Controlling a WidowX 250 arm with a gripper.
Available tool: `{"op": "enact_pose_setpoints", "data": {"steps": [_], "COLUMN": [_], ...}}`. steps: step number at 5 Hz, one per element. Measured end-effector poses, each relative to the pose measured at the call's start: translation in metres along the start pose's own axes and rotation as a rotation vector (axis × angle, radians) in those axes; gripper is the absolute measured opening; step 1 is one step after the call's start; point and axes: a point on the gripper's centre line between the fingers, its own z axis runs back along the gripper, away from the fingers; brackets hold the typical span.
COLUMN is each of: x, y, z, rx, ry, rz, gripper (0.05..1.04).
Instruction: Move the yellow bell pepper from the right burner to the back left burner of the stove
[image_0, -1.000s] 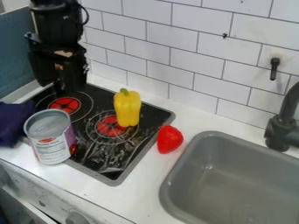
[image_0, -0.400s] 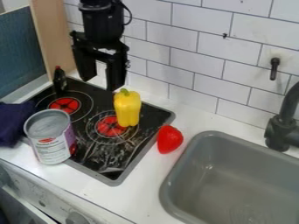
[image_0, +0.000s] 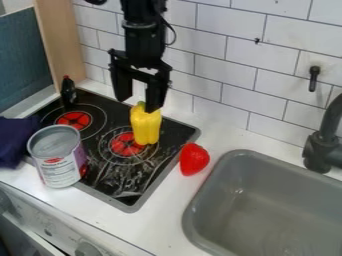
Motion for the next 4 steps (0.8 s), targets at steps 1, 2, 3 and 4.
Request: {"op": "enact_pose_setpoints", "data": {"steps": [1,2,3,4], "x": [0.0084,0.0123,0.0132,0.0156], "y": [-0.008,-0.0069,-0.0053,-0.0038], "z": [-0.0136,-0.0156,-0.0152,-0.0138], "rx": [0.005,0.021,0.031,0.032], "ry": [0.033,0.037,0.037,0.028], "rz": [-0.006,0.002,0.016,0.018], "gripper": [1.001,0.944,0.781,0.483]}}
